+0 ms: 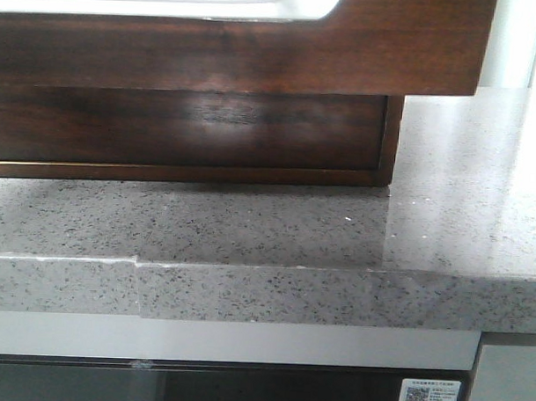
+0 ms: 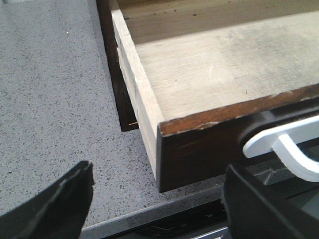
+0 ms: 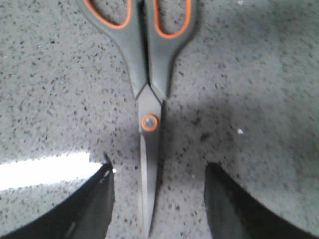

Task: Put scissors in drawer with both arms
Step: 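Lower the right gripper onto the grey-orange scissors and grasp them, then lift the scissors with the right gripper and carry them over the drawer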

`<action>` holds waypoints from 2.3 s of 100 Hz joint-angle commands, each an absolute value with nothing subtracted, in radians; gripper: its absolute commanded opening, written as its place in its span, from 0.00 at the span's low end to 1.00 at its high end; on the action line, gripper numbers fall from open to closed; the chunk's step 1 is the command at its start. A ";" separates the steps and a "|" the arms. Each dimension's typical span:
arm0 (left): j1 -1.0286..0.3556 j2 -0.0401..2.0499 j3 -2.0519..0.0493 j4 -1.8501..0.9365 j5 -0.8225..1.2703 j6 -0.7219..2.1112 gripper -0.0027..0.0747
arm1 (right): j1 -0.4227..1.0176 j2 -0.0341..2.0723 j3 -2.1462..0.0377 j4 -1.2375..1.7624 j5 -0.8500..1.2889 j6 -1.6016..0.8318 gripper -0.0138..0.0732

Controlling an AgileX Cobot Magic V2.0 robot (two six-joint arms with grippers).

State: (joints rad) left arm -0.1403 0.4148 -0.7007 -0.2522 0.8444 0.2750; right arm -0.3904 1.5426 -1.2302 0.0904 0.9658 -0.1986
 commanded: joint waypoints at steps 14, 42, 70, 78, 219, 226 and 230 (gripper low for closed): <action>-0.150 0.424 -0.727 -0.268 0.769 0.261 0.70 | -0.373 1.648 -1.367 0.098 1.000 -0.260 0.56; -0.150 0.424 -0.727 -0.268 0.769 0.261 0.70 | -0.350 1.757 -1.462 0.094 1.049 -0.282 0.56; -0.150 0.424 -0.727 -0.268 0.769 0.261 0.70 | -0.345 1.783 -1.495 0.092 1.093 -0.290 0.41; -0.150 0.424 -0.727 -0.268 0.769 0.261 0.70 | -0.345 1.783 -1.495 0.092 1.098 -0.290 0.34; -0.150 0.424 -0.727 -0.268 0.769 0.261 0.70 | 0.243 1.225 -1.815 0.143 1.070 -0.451 0.24; -0.150 0.424 -0.727 -0.268 0.769 0.261 0.70 | 0.341 1.225 -1.815 0.144 1.055 -0.484 0.24; -0.150 0.424 -0.727 -0.268 0.769 0.261 0.70 | 0.389 1.228 -1.815 0.144 1.052 -0.510 0.24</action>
State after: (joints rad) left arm -0.1441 0.4148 -0.7007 -0.2506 0.8444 0.2731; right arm 0.2934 1.2452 -1.7852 0.1315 1.1405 -0.4501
